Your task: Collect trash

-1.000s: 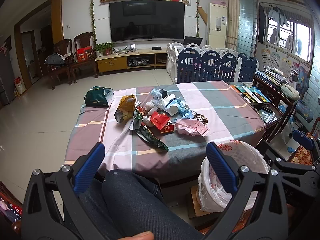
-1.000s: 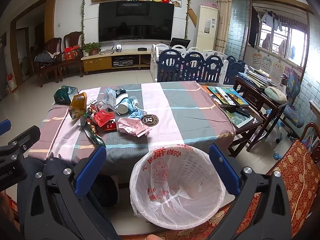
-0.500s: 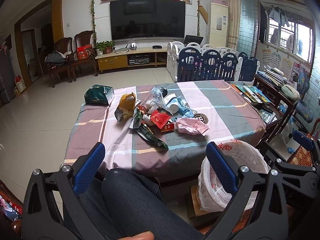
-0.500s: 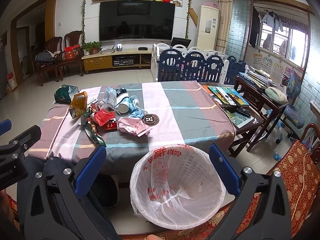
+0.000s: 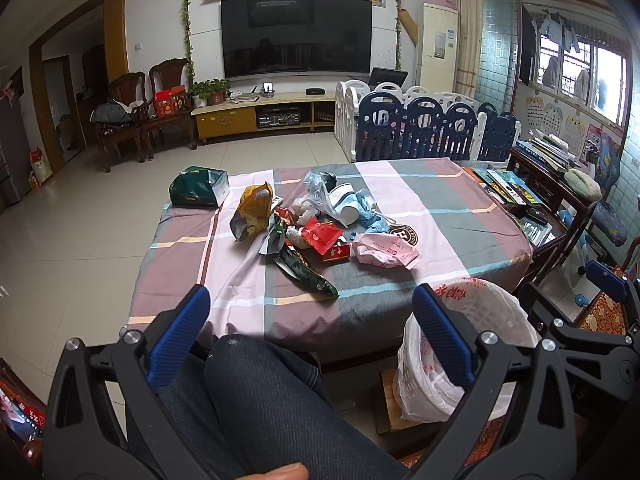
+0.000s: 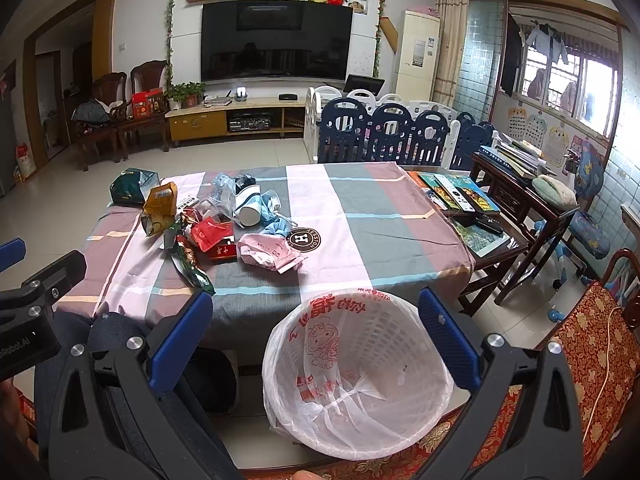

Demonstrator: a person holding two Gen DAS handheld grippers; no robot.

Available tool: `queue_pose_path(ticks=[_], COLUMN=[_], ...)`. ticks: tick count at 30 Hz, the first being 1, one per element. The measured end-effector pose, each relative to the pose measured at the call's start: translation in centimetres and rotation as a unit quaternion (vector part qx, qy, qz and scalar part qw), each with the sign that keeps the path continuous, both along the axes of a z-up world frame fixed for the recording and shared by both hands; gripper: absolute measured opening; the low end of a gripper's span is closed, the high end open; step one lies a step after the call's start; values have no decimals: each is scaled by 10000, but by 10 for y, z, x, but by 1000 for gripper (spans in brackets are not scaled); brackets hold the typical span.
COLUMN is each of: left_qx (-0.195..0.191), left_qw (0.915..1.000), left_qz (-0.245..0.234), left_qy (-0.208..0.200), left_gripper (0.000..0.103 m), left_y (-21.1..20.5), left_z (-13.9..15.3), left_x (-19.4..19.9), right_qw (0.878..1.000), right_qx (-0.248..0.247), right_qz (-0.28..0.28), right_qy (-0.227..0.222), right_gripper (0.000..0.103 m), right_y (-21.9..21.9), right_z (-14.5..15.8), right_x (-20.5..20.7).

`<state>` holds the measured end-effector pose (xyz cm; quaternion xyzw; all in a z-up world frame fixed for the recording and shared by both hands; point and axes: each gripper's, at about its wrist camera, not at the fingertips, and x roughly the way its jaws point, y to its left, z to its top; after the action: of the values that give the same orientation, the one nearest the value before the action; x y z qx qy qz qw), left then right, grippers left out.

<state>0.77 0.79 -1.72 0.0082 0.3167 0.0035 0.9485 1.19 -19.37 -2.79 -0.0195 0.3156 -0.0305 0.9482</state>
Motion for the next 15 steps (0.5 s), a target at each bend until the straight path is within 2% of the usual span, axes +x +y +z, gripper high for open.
queue_pose_path(ticks=[15], left_qx=[-16], left_qw=[10000], left_qz=[37], left_qy=[13], left_gripper=[100], left_y=[0], left_z=[-3], left_x=[-1], right_qw=[10000], right_qx=[-69], right_qz=[15], right_qy=[-20], right_gripper=[100], right_y=[2], right_z=[0], right_x=[0])
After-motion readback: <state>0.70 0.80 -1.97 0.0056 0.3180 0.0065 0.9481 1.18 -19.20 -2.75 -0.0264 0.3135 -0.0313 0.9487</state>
